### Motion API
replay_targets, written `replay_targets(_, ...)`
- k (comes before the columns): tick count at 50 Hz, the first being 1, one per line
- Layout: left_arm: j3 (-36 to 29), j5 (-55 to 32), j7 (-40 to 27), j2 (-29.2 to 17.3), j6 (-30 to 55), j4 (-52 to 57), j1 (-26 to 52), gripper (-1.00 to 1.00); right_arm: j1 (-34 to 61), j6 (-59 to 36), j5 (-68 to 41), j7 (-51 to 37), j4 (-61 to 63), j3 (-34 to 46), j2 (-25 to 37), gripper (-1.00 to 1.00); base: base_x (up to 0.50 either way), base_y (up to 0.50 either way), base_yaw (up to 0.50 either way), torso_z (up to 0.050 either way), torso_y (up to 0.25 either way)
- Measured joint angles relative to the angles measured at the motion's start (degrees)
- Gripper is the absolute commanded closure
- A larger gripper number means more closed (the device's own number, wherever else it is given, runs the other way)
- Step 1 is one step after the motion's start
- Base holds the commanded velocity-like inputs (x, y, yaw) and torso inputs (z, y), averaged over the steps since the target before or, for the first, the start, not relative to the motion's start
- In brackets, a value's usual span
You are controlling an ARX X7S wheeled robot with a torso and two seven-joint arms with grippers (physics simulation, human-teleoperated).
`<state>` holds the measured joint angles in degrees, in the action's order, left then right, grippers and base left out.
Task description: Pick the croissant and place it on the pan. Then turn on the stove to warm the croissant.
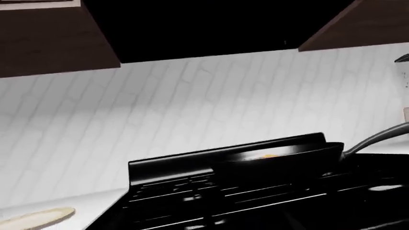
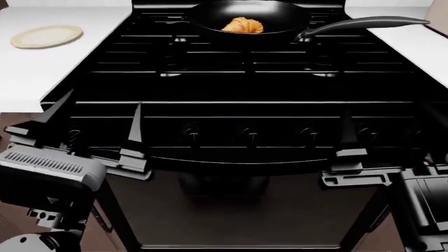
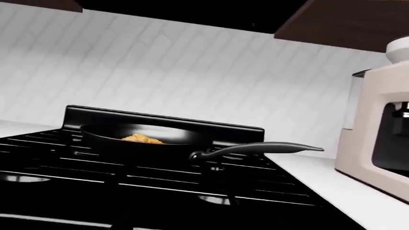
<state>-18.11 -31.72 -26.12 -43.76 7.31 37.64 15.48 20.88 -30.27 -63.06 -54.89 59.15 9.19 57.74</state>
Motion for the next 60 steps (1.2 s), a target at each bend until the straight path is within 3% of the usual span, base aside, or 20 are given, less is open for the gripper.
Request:
replay_targets(55,1.81,-1.8,0.81,0.98,-4.34,-2.67,-2.6,-1.0,-1.98,5.12,8.41,2.48,-2.11,8.05,0.55,-1.0,0.0,0.0,0.0,-0.05,0.0)
replay_targets(60,1.8,-1.75,0.79,1.04,-4.39,-2.76,-2.6,-1.0,-1.88,5.15,8.43,2.49,-2.18,8.31,0.54,-1.0,0.0,0.0,0.0,-0.001,0.0)
